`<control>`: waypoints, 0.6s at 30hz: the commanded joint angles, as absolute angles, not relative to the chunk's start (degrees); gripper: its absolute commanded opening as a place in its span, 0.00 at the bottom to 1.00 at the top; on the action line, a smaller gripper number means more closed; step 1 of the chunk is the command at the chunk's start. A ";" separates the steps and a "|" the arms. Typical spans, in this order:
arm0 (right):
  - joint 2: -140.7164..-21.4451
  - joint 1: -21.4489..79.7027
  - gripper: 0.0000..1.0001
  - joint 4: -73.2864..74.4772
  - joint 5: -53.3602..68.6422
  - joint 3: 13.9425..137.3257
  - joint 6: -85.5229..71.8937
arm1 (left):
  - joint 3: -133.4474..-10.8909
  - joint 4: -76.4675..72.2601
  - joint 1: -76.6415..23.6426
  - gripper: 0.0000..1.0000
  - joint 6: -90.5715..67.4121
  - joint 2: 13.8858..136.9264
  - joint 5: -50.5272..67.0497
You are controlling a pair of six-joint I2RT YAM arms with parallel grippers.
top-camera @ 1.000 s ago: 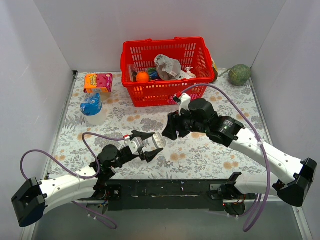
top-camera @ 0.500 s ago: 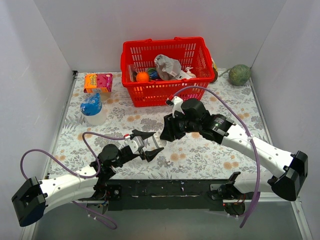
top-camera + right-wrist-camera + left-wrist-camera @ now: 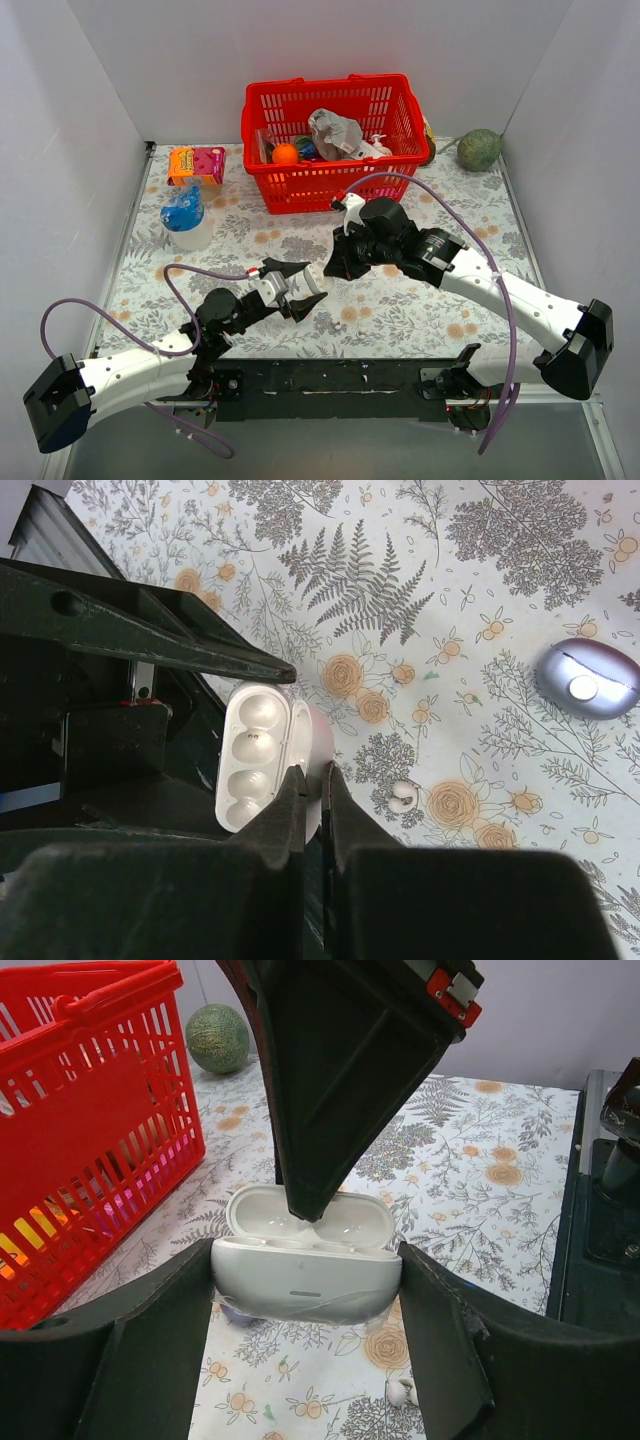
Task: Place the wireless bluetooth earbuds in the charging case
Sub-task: Adjust the charging case.
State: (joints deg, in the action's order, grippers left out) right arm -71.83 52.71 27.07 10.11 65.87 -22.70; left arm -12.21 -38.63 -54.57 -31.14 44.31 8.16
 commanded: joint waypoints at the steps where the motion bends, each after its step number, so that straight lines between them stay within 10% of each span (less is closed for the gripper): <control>1: -71.72 52.91 0.01 28.12 7.83 68.81 -19.00 | -14.50 -38.85 -54.84 0.02 -33.39 44.30 7.03; 10: -69.44 54.14 0.01 35.68 0.18 75.67 -11.96 | -16.79 -34.54 -54.84 0.98 -40.77 47.46 -1.40; 18: -67.24 54.84 0.01 38.93 -3.33 79.63 -3.54 | -21.61 -27.44 -54.76 0.98 -46.92 50.19 -3.79</control>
State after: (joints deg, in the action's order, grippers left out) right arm -69.71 54.08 37.47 -0.30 76.31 -10.59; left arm -17.19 -32.12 -54.87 -42.52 50.46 -1.63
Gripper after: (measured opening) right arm 0.046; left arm 0.981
